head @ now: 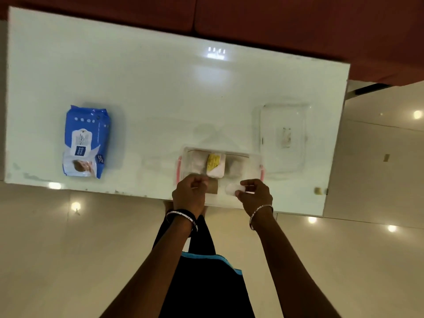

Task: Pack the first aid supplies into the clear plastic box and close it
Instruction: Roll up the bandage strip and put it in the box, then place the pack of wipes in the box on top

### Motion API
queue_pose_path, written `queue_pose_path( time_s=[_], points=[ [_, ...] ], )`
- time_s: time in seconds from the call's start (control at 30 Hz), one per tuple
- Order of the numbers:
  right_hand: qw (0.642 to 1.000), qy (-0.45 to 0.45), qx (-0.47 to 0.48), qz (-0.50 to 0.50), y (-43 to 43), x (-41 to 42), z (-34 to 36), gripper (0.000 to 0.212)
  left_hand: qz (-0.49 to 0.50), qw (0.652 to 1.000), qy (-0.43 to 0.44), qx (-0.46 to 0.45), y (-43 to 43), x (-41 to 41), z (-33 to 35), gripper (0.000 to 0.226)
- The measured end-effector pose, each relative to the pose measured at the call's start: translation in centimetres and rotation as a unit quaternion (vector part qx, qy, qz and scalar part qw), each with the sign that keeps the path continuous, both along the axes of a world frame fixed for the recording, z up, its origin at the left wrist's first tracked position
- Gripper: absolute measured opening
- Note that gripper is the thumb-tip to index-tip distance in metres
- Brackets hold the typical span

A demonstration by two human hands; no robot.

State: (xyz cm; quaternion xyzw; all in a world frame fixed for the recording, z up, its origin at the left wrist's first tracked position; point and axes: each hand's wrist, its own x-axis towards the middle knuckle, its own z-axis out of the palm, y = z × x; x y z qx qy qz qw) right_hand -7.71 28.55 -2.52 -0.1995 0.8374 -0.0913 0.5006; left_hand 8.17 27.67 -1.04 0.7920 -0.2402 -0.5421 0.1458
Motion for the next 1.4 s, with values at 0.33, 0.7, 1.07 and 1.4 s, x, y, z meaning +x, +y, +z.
queue_pose_path(
  time_s=[0.33, 0.7, 1.07, 1.4],
  points=[
    [0.972, 0.065, 0.035, 0.222, -2.0, 1.6, -6.6, 0.029, -0.058, 0.991, -0.056, -0.109, 3.0, 2.7, -4.2, 0.015],
    [0.986, 0.112, -0.008, 0.123, -1.0, 3.6, -7.4, 0.017, -0.024, 0.995, -0.012, -0.095, 2.6, 3.5, -4.6, 0.011],
    [0.96, 0.195, -0.197, 0.035, -1.3, 5.1, -3.0, 0.013, 0.091, 0.986, 0.044, -0.135, 0.6, 8.7, -4.0, 0.015],
    [0.892, 0.077, -0.4, 0.195, -7.5, 20.2, -1.9, 0.01, 0.261, 0.951, -0.062, -0.153, -0.5, 22.5, -4.5, 0.015]
  ],
)
